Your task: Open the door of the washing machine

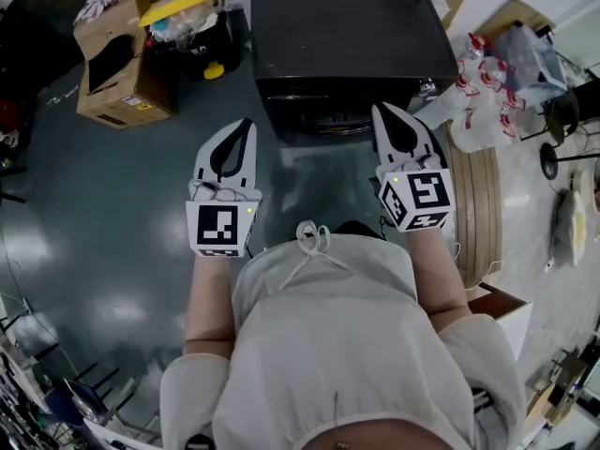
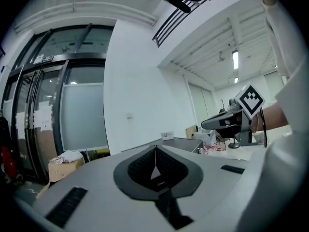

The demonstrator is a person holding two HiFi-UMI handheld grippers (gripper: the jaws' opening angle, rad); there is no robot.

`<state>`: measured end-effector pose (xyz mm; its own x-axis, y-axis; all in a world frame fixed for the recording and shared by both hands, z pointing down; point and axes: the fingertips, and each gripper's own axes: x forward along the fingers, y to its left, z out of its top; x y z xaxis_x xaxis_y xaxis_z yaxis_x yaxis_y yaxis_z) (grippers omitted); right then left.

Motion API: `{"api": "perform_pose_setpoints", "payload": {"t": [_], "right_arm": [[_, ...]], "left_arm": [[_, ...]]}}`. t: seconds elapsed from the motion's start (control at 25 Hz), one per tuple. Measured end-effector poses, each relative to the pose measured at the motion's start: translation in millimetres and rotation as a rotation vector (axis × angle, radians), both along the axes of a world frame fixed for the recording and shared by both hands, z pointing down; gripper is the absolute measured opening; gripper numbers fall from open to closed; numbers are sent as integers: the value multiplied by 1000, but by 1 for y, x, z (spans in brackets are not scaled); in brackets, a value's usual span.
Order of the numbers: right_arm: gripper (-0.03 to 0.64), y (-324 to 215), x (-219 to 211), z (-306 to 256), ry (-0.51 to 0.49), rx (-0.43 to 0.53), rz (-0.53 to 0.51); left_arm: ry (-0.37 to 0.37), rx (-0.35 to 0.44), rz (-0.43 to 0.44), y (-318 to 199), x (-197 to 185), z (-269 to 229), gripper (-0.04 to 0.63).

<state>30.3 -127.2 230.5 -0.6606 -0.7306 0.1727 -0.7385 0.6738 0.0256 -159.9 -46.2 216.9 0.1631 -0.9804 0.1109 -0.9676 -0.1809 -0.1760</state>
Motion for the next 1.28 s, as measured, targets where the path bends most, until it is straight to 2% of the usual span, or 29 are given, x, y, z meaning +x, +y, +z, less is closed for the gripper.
{"api": "perform_pose_setpoints", "payload": {"t": [0.16, 0.36, 0.8, 1.28], "right_arm": [[5, 3, -3, -10, -9, 32, -9], [3, -1, 2, -11, -14, 25, 28], [3, 2, -8, -1, 40, 29, -23], [3, 1, -11, 0, -8, 28, -26]], "left_arm": [[-2, 17, -17, 4, -12, -11, 21], [-3, 20, -19, 2, -18, -12, 21], [33, -6, -7, -3, -23, -9, 21], [35, -23, 11, -2, -22, 0, 21]]}}
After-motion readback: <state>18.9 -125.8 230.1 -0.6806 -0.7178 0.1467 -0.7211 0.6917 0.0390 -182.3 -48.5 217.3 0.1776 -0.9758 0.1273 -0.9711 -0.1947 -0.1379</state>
